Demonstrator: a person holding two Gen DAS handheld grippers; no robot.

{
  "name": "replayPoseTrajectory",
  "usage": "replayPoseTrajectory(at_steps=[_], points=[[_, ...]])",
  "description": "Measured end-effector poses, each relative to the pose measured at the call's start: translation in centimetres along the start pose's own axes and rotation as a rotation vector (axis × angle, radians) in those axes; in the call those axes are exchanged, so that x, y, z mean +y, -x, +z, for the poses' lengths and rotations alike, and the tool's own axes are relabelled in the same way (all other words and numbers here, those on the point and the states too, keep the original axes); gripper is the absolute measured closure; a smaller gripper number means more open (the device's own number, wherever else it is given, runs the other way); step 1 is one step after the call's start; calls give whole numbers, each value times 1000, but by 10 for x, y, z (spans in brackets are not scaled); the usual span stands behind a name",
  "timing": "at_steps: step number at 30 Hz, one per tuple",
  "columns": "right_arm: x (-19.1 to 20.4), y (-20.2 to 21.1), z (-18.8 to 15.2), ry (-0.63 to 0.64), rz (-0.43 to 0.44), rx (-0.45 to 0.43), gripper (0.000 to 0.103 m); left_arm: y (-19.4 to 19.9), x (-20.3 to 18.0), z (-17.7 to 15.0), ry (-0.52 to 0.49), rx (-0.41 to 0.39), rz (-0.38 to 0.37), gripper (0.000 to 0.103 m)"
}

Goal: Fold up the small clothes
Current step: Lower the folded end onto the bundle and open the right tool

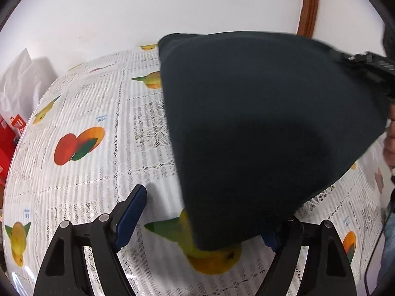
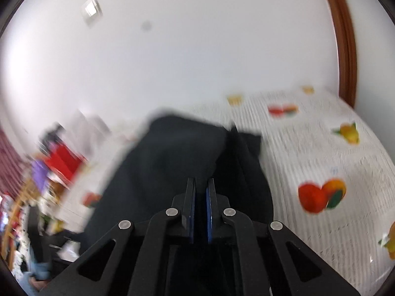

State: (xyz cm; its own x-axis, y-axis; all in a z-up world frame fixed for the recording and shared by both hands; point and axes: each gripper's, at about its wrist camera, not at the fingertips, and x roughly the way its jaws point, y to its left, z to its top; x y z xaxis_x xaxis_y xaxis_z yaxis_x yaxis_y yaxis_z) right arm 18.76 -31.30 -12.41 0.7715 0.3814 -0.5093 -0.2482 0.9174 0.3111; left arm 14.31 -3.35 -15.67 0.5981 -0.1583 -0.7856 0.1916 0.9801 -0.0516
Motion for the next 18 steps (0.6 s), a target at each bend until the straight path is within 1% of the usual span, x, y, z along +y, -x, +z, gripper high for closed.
replayPoseTrajectory(at_steps=[1, 3, 5, 7, 8, 9, 12, 14, 16, 18], points=[[-1, 8, 2, 5, 3, -21, 96, 1, 0, 0, 5, 6, 1, 21], [-5, 12, 1, 24, -41, -20, 96, 0, 1, 1, 10, 13, 2, 21], [-16, -1, -8, 26, -90, 29, 96, -4, 4, 4, 9, 13, -2, 21], [-31, -20, -21, -12, -121, 118, 96, -5, 5, 4, 4, 11, -4, 21], [-39, -27, -29, -32, -129, 147, 96, -7, 7, 6, 5, 10, -4, 21], [-43, -29, -33, -42, -124, 152, 96, -7, 8, 6, 7, 11, -3, 21], [-42, -21, -35, -58, -122, 150, 94, -9, 10, 7, 10, 17, -2, 21], [-36, -12, -33, -35, -154, 154, 93, -9, 10, 7, -12, 14, -6, 21], [-28, 4, -31, 1, -187, 121, 91, -9, 12, 7, -16, 15, -19, 21], [-15, 21, -30, 44, -207, 71, 89, -7, 13, 6, -9, 22, -39, 24]])
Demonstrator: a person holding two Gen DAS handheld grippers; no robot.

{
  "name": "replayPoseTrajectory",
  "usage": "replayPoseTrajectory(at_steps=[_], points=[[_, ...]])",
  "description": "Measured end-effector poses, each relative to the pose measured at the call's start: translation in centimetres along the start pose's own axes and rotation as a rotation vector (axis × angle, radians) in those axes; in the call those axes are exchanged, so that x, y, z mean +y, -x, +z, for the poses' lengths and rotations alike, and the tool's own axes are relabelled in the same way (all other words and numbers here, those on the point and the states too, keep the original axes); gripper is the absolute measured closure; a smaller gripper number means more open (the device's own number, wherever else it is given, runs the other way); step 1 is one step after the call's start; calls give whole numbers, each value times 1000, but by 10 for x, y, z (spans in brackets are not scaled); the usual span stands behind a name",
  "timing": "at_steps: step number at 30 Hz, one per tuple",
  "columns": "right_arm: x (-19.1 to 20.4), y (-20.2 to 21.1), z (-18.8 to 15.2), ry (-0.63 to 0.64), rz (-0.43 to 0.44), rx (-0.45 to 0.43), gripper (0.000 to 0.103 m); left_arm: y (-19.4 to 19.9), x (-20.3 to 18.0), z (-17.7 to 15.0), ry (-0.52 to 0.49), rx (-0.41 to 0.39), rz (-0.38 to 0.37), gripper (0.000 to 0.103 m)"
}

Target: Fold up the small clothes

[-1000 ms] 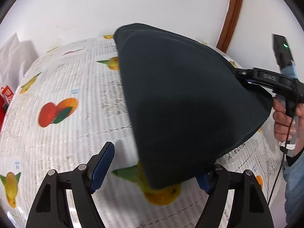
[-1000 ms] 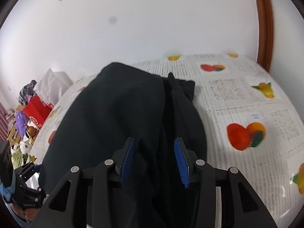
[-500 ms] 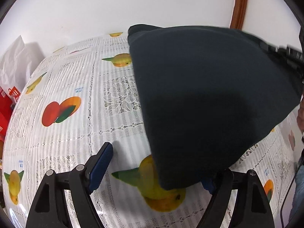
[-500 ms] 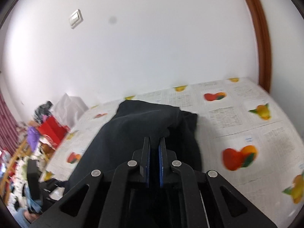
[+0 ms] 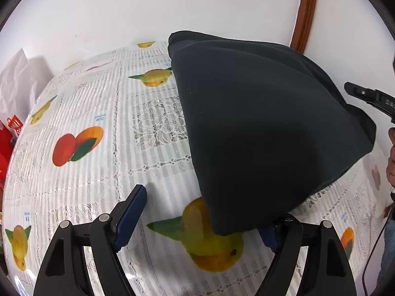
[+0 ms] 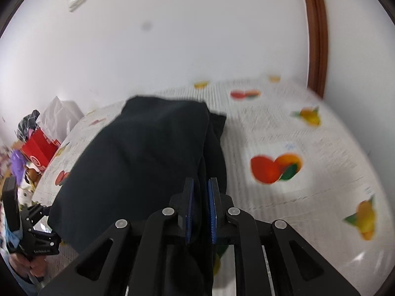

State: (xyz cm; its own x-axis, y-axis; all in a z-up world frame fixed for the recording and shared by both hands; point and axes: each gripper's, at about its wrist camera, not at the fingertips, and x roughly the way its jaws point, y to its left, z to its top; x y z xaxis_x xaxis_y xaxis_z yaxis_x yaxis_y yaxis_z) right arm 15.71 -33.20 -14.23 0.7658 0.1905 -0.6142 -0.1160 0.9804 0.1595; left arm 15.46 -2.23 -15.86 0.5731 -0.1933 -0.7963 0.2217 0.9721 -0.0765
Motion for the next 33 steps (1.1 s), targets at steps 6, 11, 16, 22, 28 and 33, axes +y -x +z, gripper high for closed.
replayPoseTrajectory(at_steps=[6, 11, 16, 22, 28, 33], points=[[18, 8, -32, 86, -54, 9, 86, 25, -2, -16, 1, -28, -55, 25], [7, 17, -63, 99, -109, 13, 86, 55, -1, -15, -16, -114, -83, 25], [1, 33, -48, 81, -64, 21, 85, 44, 3, 19, 2, -142, -57, 25], [8, 32, -18, 75, -57, 5, 78, -3, -2, 23, -9, -29, -33, 22], [14, 5, 17, 78, -63, 44, 66, 8, 0, 30, -14, -46, -57, 22], [11, -40, 46, 40, -23, 136, 66, 13, 5, 45, -24, -80, -43, 24]])
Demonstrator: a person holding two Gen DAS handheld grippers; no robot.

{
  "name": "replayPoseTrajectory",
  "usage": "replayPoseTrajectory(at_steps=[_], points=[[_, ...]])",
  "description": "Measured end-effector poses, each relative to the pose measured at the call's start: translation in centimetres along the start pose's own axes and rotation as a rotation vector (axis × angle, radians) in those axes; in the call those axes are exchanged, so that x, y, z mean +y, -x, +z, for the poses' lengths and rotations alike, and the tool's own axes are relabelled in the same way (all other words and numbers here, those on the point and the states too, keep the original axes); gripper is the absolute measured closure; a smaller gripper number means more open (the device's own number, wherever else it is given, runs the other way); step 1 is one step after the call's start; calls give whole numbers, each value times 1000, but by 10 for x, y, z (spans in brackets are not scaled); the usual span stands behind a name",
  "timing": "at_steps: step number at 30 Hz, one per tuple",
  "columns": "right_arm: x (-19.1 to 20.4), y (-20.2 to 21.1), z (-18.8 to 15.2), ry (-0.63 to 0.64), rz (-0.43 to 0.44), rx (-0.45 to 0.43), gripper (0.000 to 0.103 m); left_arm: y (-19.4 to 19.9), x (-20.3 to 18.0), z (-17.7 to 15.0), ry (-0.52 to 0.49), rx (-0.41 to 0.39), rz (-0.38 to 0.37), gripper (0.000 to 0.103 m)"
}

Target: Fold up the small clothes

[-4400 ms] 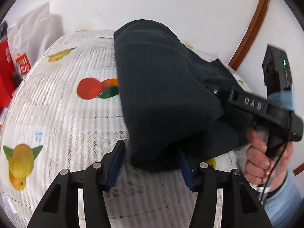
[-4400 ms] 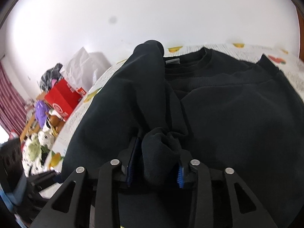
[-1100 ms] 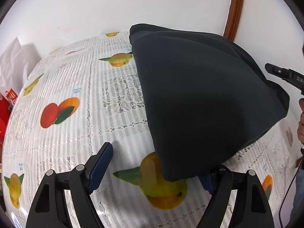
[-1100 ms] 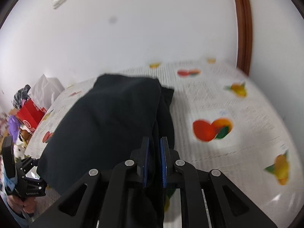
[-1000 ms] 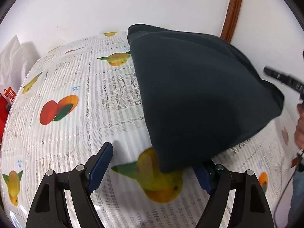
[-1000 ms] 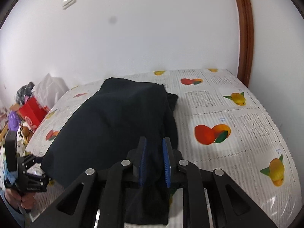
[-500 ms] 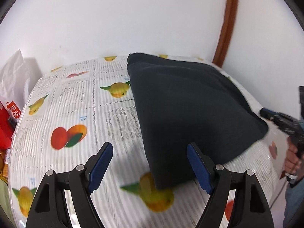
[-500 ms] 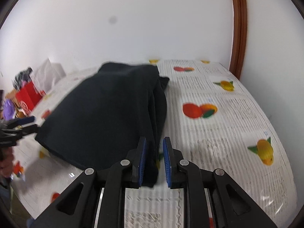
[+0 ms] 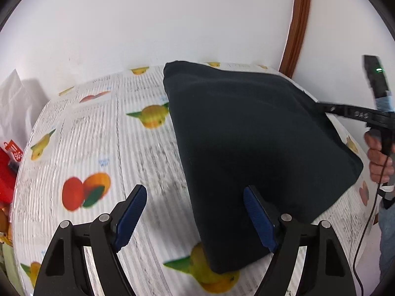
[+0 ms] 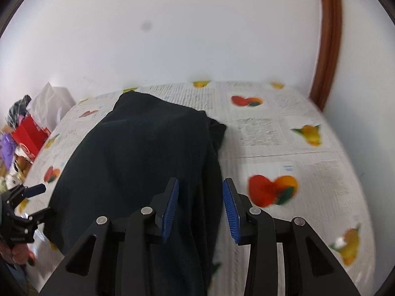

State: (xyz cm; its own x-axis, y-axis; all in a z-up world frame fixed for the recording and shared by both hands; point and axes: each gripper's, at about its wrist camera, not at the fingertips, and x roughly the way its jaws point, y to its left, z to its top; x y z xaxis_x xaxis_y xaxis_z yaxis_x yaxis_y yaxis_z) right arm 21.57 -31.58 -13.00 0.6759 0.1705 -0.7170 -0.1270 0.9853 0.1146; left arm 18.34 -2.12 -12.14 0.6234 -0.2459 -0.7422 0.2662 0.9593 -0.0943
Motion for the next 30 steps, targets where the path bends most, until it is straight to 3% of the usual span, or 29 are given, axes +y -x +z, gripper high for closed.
replayPoseTrajectory(at_steps=[3, 5, 8, 10, 14, 19, 27, 28, 30], points=[[-7, -30, 7, -54, 83, 95, 69, -9, 6, 7, 21, 19, -30, 24], [-11, -43, 9, -75, 101, 110, 93, -17, 7, 7, 16, 41, -49, 24], [-20, -23, 7, -84, 163, -21, 95, -19, 10, 3, 17, 51, -73, 22], [-27, -14, 0, -114, 186, -64, 95, -20, 14, 4, 28, 54, -94, 22], [-22, -29, -1, -66, 96, 49, 91, -17, 19, 11, 29, 37, -62, 22], [-26, -14, 27, -91, 86, 10, 77, -19, 27, 23, 47, 35, -34, 24], [-37, -65, 66, -196, 110, 66, 69, -32, 25, 31, 41, 55, -30, 23], [-39, -74, 68, -216, 117, 76, 74, -35, 25, 31, 38, 59, -29, 23], [-39, -84, 76, -199, 128, 68, 95, -36, 26, 31, 37, 64, -30, 23]])
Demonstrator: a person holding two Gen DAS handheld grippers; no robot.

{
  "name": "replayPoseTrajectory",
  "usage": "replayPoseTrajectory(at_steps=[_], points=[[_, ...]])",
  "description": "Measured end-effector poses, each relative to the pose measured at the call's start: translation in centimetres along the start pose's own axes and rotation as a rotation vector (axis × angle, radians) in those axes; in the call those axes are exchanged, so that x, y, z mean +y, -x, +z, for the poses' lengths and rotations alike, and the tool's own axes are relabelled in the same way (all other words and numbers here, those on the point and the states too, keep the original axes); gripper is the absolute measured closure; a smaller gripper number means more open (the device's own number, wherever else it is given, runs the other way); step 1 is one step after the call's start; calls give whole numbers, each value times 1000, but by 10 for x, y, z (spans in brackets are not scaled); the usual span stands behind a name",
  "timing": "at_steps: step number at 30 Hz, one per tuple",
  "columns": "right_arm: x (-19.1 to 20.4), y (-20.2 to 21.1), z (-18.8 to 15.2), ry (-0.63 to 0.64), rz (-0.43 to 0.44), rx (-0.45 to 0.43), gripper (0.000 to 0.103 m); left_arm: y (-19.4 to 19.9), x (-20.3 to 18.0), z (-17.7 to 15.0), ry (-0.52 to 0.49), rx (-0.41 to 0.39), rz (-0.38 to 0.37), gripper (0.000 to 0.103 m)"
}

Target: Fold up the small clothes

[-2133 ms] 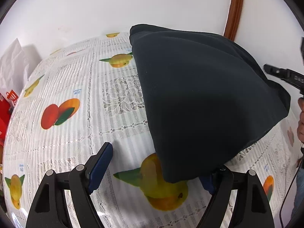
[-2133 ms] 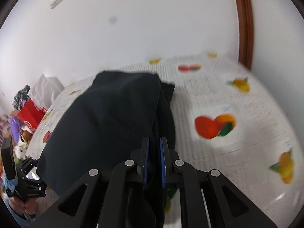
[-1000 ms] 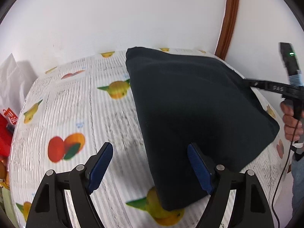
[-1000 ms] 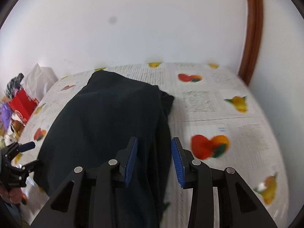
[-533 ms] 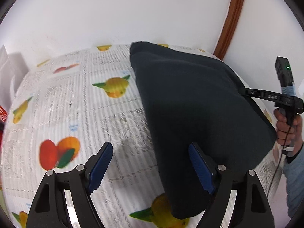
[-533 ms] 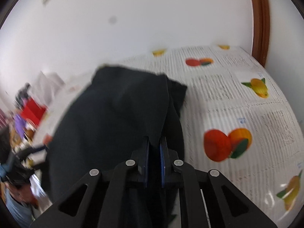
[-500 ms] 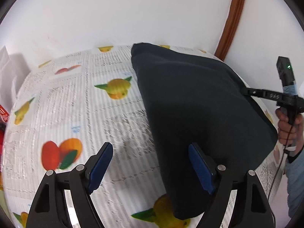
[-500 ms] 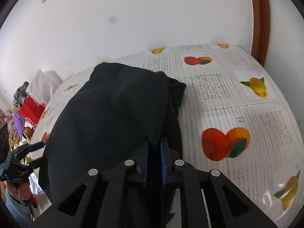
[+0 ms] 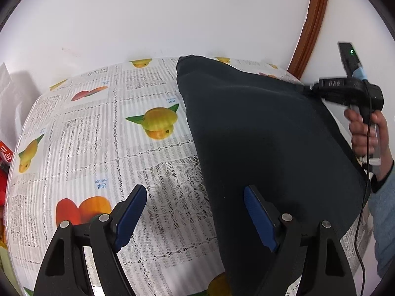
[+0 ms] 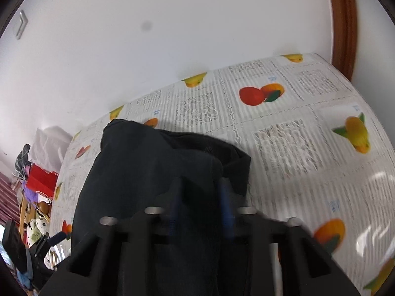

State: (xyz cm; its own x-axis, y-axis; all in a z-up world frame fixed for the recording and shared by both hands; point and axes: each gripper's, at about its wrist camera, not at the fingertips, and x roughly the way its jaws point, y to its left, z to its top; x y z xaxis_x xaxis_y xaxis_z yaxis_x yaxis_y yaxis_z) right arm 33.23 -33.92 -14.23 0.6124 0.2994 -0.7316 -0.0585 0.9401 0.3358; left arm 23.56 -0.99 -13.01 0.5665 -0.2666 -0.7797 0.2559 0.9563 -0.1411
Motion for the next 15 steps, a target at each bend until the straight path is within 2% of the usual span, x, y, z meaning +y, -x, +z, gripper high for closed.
replayPoseTrajectory(at_steps=[3, 7, 8, 10, 15], points=[[9, 16, 1, 76, 12, -143, 95, 0, 2, 0, 4, 4, -11, 23], [12, 6, -1, 90, -85, -51, 91, 2, 2, -1, 7, 4, -16, 23], [13, 13, -5, 92, -101, -62, 89, 3, 2, -2, 8, 4, -17, 23], [12, 34, -16, 103, -123, -95, 74, 5, 2, -5, 5, 2, -25, 24], [8, 79, -65, 146, -111, -88, 71, 13, -2, -22, 38, 23, -120, 25]])
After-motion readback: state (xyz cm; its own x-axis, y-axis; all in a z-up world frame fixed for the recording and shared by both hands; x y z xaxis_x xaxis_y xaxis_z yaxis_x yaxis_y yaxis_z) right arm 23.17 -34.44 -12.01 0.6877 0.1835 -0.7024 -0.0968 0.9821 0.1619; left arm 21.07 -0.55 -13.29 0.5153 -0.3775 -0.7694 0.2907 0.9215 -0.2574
